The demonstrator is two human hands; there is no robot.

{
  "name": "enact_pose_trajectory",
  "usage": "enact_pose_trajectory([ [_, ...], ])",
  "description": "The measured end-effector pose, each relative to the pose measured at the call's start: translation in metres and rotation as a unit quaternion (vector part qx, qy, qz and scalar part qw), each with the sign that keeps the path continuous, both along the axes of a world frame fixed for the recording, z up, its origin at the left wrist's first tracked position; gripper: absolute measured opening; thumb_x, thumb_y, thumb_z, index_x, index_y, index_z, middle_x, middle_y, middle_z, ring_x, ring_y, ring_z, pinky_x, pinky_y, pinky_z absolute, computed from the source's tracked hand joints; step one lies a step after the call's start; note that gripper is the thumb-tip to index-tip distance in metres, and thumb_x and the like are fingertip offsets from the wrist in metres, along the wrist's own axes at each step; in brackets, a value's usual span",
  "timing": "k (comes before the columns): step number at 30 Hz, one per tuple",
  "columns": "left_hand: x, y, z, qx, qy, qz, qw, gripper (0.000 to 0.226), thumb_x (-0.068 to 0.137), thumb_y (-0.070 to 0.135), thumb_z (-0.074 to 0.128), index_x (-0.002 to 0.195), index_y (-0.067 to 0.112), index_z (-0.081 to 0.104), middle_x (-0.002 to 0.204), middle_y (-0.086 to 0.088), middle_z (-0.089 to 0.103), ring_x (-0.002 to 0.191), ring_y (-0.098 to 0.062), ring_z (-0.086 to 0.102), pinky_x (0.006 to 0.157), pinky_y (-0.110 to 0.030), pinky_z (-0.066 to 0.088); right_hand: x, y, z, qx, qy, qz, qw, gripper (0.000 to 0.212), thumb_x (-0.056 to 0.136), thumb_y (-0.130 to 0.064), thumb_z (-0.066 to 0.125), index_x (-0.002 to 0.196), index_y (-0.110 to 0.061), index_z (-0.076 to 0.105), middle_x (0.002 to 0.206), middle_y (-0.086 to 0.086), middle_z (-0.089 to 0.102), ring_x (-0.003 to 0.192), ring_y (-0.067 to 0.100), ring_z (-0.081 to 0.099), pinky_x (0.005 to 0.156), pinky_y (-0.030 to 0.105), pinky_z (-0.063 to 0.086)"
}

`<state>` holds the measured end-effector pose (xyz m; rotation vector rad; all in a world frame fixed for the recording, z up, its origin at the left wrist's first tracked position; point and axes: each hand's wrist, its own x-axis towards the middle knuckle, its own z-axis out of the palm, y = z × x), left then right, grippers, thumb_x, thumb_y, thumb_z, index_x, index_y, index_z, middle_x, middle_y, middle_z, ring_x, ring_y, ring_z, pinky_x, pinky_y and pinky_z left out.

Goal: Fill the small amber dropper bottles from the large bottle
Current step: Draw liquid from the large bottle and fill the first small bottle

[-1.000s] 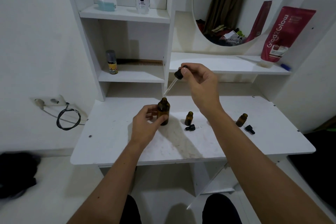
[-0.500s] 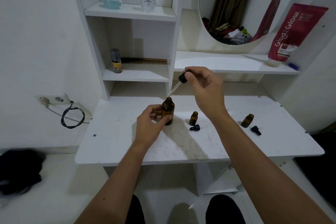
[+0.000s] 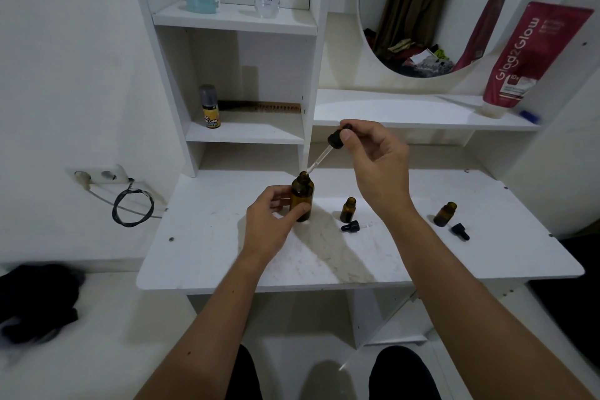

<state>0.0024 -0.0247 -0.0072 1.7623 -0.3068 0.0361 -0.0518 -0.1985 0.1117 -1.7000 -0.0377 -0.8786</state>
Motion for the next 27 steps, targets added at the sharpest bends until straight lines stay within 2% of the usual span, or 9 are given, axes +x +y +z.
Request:
enact_pose_trajectory([
  [3,0.000,0.000,0.000,0.003,0.002,0.001,1.000,0.046,0.080,0.034,0.087,0.120,0.025,0.067,0.112,0.015,0.073,0.104,-0.004,0.067,0.093,-0.022,0.054,0.001,-0.001,-0.001,0.002,0.001,-0.005,1.000,0.016,0.100,-0.006,0.071,0.114,-0.011,0.076,0.106,-0.008,0.078,0.106,0.010,0.075,0.101,0.028,0.057],
  [9,0.000,0.001,-0.001,-0.006,-0.001,-0.003,1.000,0.045,0.079,0.033,0.088,0.118,0.026,0.068,0.109,0.017,0.073,0.099,0.005,0.066,0.089,-0.018,0.054,0.006,0.001,0.000,-0.005,0.007,0.007,1.000,0.016,0.100,-0.004,0.070,0.114,-0.010,0.076,0.105,-0.008,0.078,0.104,0.007,0.075,0.097,0.021,0.056],
  [13,0.001,0.000,-0.002,-0.006,-0.002,-0.001,1.000,0.047,0.079,0.033,0.088,0.120,0.024,0.068,0.111,0.015,0.073,0.103,-0.003,0.068,0.093,-0.024,0.055,0.007,0.005,-0.007,-0.016,0.028,0.015,0.999,0.016,0.100,-0.004,0.070,0.114,-0.009,0.076,0.103,-0.009,0.079,0.103,0.009,0.076,0.097,0.024,0.057],
  [16,0.001,0.000,-0.003,-0.002,-0.006,0.001,1.000,0.046,0.078,0.034,0.088,0.119,0.025,0.068,0.110,0.017,0.073,0.102,-0.003,0.068,0.093,-0.023,0.055,0.011,0.007,-0.008,-0.020,0.034,0.012,0.999,0.017,0.100,-0.005,0.070,0.115,-0.009,0.076,0.106,-0.005,0.078,0.105,0.010,0.076,0.099,0.026,0.058],
  [23,0.000,0.000,-0.001,0.010,-0.010,0.003,1.000,0.044,0.080,0.035,0.087,0.118,0.026,0.068,0.110,0.018,0.073,0.099,0.005,0.066,0.088,-0.014,0.051,0.021,0.011,-0.022,-0.117,0.117,0.023,0.986,0.018,0.099,-0.014,0.074,0.117,-0.013,0.078,0.106,0.000,0.081,0.101,0.010,0.077,0.097,0.027,0.060],
  [27,0.000,0.000,-0.001,0.010,-0.021,0.003,1.000,0.043,0.081,0.030,0.087,0.118,0.023,0.068,0.109,0.016,0.073,0.099,0.005,0.065,0.089,-0.016,0.052,0.020,0.013,-0.036,-0.175,0.141,0.022,0.974,0.020,0.099,-0.015,0.073,0.119,-0.011,0.077,0.107,0.000,0.080,0.099,0.010,0.076,0.091,0.014,0.056],
])
